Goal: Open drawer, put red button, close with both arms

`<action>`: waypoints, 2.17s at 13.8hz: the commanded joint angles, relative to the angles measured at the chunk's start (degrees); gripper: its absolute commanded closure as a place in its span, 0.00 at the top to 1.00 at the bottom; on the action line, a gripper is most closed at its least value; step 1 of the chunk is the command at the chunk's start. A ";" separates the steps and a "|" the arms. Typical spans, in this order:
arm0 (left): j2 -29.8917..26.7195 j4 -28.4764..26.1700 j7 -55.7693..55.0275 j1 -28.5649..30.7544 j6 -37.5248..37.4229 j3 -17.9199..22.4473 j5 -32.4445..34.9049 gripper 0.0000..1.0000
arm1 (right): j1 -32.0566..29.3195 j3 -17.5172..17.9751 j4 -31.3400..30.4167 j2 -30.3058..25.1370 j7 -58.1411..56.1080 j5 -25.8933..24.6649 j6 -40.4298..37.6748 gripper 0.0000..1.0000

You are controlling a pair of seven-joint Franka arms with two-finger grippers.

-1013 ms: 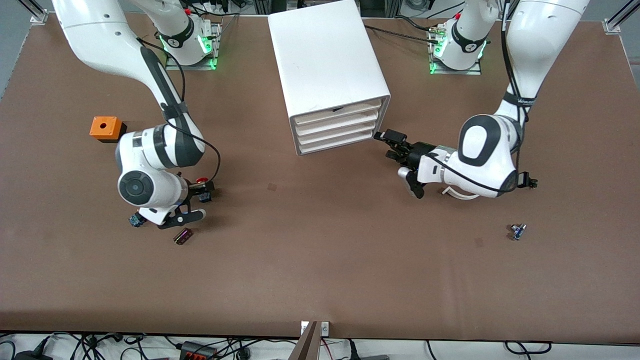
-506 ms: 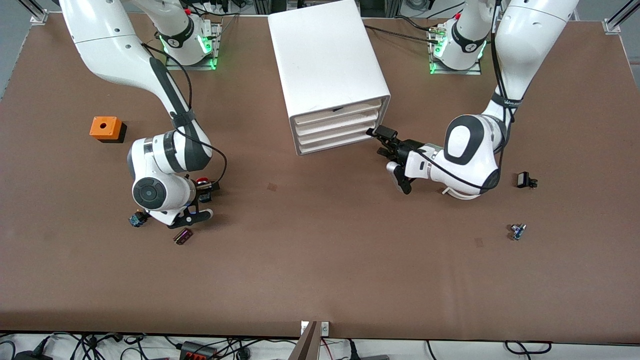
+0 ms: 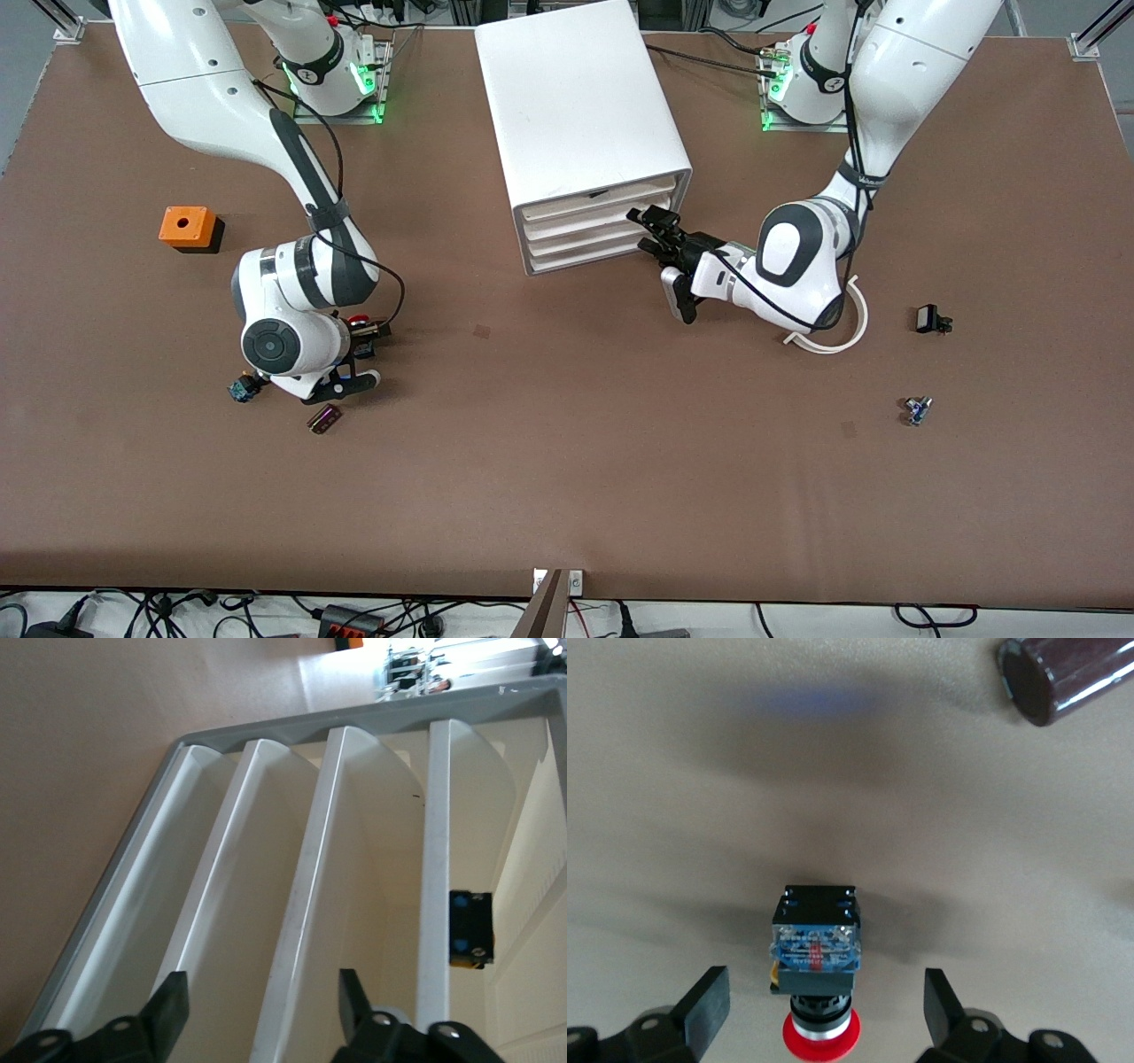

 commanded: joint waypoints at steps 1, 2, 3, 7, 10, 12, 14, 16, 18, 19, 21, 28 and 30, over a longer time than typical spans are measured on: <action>-0.35 -2.08 4.06 0.25 0.74 -0.18 -2.98 0.50 | 0.26 -0.02 0.95 0.79 0.07 0.26 -0.53 0.80; -0.35 -1.99 4.06 0.25 0.65 -0.18 -2.98 0.40 | 0.26 -0.02 0.95 0.79 0.07 0.26 -0.62 0.66; -0.35 -2.08 4.15 0.25 0.56 -0.18 -2.98 0.29 | 0.26 -0.02 0.95 0.79 -0.02 0.26 -0.71 0.64; -0.35 -1.56 4.32 0.07 0.56 -0.18 -2.63 0.04 | 0.26 -0.02 0.95 0.79 -0.10 0.17 -0.71 0.56; 0.18 0.46 4.32 0.33 0.65 0.43 -2.10 0.04 | 0.26 -0.02 1.04 0.79 -0.37 0.08 -0.71 0.22; 2.36 4.40 4.32 0.78 0.56 2.35 0.34 0.05 | 0.35 -0.02 1.13 0.79 -0.46 0.08 -0.71 0.02; 4.74 8.88 4.24 1.04 0.56 4.38 3.25 0.06 | 0.35 -0.02 1.92 0.36 -0.54 0.08 -0.71 0.00; 5.80 11.18 4.23 2.18 0.56 4.39 3.70 0.06 | 0.26 -0.02 4.46 0.01 -0.46 0.17 -1.06 0.00; 5.98 12.76 4.15 2.79 0.56 4.74 3.78 0.08 | -0.09 -0.11 7.01 -1.13 -0.28 0.26 -2.46 0.00; 6.07 13.38 4.06 2.97 0.56 5.00 4.22 0.13 | -0.18 -0.28 8.67 -1.31 -0.28 0.26 -3.51 0.00; 5.98 13.47 4.32 3.15 0.39 5.18 5.02 0.98 | -0.27 -0.28 13.32 -2.19 -0.28 0.17 -8.94 0.00; 0.80 15.13 -8.65 4.90 -5.41 5.53 11.85 1.00 | 1.57 2.52 21.42 -4.83 0.07 0.26 -15.48 0.00; 0.09 19.77 -16.38 4.91 -9.87 5.53 19.12 1.00 | 3.24 3.76 22.13 -5.62 0.07 0.26 -15.30 0.00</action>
